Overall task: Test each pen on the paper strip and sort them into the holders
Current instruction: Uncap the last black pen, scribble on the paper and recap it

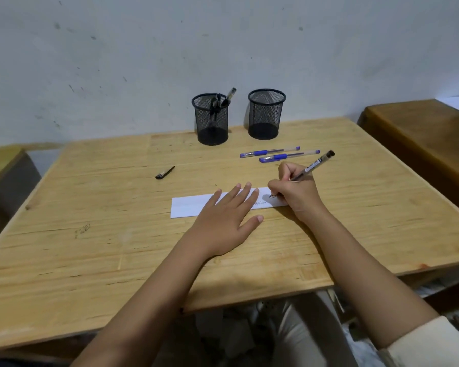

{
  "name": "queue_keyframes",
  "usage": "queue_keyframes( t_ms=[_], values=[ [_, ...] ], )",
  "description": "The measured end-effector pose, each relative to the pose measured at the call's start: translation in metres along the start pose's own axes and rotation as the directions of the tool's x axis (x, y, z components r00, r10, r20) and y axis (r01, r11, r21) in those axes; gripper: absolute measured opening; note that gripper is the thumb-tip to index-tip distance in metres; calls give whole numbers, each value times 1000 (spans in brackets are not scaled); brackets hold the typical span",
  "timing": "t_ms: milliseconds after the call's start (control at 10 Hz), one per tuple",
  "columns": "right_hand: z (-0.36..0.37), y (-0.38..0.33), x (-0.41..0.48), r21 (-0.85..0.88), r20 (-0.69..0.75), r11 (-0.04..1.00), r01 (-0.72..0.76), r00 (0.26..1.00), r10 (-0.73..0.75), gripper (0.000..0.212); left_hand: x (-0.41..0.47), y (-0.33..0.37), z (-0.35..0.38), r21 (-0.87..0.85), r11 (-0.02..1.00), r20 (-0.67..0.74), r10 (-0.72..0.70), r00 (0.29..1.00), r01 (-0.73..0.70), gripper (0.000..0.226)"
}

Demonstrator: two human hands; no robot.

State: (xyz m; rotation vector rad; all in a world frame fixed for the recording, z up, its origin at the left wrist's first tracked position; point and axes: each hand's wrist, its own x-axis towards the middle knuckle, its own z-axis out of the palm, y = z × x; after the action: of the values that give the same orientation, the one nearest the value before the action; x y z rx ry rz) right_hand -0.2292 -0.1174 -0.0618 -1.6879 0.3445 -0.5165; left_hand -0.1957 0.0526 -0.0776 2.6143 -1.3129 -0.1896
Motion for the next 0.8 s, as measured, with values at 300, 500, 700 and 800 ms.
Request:
queue_keyframes(
  t_ms=[300, 500, 700, 800],
  values=[
    [1, 2, 1, -40, 53, 999, 34, 998, -32, 29, 0, 1, -2, -23, 1000, 15, 4, 1000, -3, 55],
    [2, 3, 2, -57, 78, 998, 35, 996, -30, 38, 1, 1, -2, -18, 1000, 23, 2, 1000, -2, 55],
    [0, 2, 4, -57, 85, 997, 43, 996, -38, 40, 1, 1, -3, -9, 1000, 31, -1, 1000, 1, 55],
    [1, 2, 3, -92, 69, 994, 53, 996, -47, 39, 1, 1, -3, -5, 1000, 29, -2, 1000, 2, 55]
  ],
)
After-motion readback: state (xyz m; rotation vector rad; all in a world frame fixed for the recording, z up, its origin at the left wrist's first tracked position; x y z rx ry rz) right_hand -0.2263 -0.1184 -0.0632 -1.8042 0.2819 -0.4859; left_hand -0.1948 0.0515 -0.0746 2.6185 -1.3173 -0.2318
